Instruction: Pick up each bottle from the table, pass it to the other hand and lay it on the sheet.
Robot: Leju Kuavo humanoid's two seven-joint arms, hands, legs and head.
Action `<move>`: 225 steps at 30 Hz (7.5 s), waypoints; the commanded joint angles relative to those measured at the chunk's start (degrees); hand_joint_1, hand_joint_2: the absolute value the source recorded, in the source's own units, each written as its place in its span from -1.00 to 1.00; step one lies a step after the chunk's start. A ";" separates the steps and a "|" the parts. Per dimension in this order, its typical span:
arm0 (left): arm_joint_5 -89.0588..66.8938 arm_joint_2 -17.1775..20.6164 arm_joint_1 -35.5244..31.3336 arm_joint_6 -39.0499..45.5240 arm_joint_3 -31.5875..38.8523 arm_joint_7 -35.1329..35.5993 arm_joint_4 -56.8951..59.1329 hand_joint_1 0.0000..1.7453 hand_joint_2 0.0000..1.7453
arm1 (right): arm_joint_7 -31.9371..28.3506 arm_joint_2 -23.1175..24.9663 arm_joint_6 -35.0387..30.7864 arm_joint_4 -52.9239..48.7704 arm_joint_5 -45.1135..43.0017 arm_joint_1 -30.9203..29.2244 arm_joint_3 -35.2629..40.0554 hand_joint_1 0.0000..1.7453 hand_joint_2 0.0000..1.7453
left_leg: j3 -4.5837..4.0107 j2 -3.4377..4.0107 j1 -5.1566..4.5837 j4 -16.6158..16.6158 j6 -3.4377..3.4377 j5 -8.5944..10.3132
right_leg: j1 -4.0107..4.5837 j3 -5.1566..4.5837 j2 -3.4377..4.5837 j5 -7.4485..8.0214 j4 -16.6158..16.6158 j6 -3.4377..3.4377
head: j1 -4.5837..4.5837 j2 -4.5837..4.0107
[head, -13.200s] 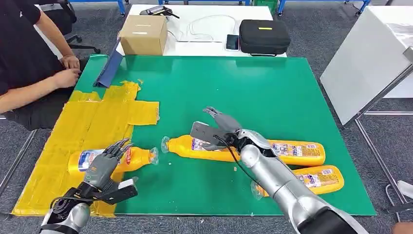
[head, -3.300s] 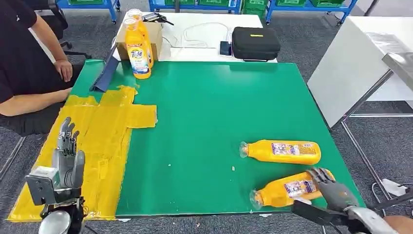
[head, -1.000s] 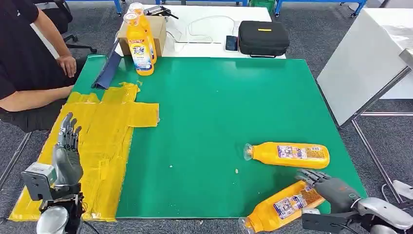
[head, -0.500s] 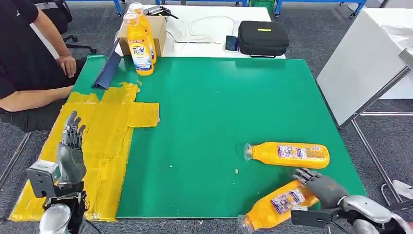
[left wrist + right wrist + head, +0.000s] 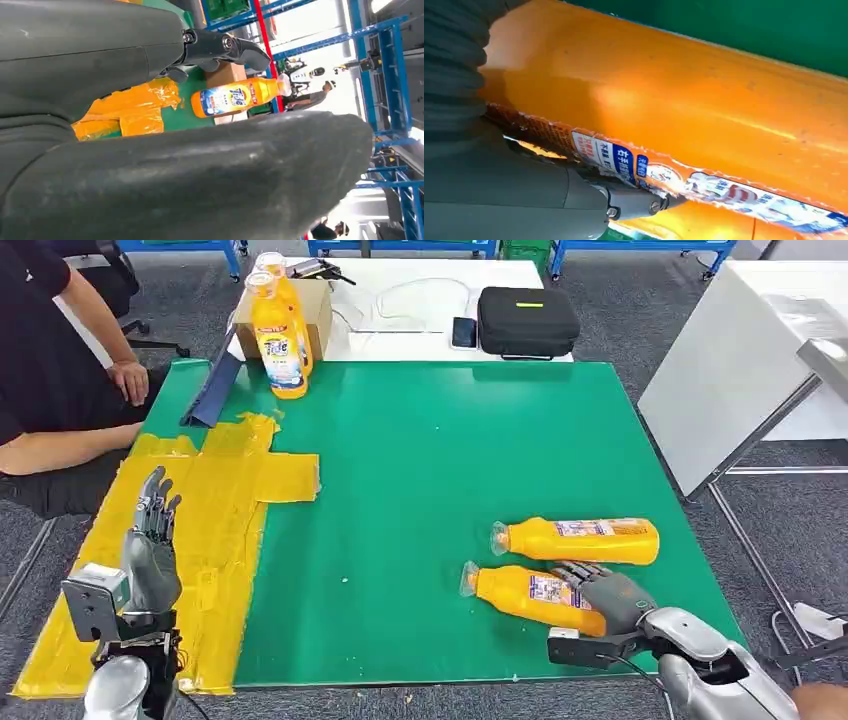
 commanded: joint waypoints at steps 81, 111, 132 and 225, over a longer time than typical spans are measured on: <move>16.21 -6.29 6.96 -11.23 -15.22 5.24 -4.28 -0.18 1.00 | -1.48 35.81 -10.98 -9.31 -16.11 3.97 18.20 1.00 1.00 | -1.12 -1.22 0.02 -0.03 -0.42 0.45 | 0.01 -1.01 -0.97 0.18 0.49 -0.31 | -0.02 0.00; 7.82 -5.25 9.62 -9.92 -13.27 0.85 -8.56 1.00 1.00 | 5.02 33.94 -18.72 -16.87 -8.30 8.64 8.90 -1.00 1.00 | -1.07 -1.25 0.01 0.01 -0.44 0.40 | -0.01 -0.98 -0.98 0.12 0.54 -0.33 | -0.04 0.00; -58.77 -2.96 12.04 29.23 -11.92 2.23 -5.73 1.00 1.00 | 3.83 23.76 -12.43 -32.60 -9.91 20.12 -16.51 -1.00 -1.00 | -1.09 -1.43 -0.03 -0.04 -0.38 0.45 | -0.03 -0.86 -1.19 0.14 0.44 -0.27 | -0.02 0.00; -11.10 -3.11 5.16 -5.19 3.73 -7.98 1.06 -1.00 -1.00 | 7.11 10.88 -5.23 -0.97 2.98 4.04 -32.85 -1.00 1.00 | -1.21 -1.37 -0.11 0.04 -0.22 0.58 | -0.11 -0.45 -1.22 0.34 0.50 -0.14 | -0.07 0.00</move>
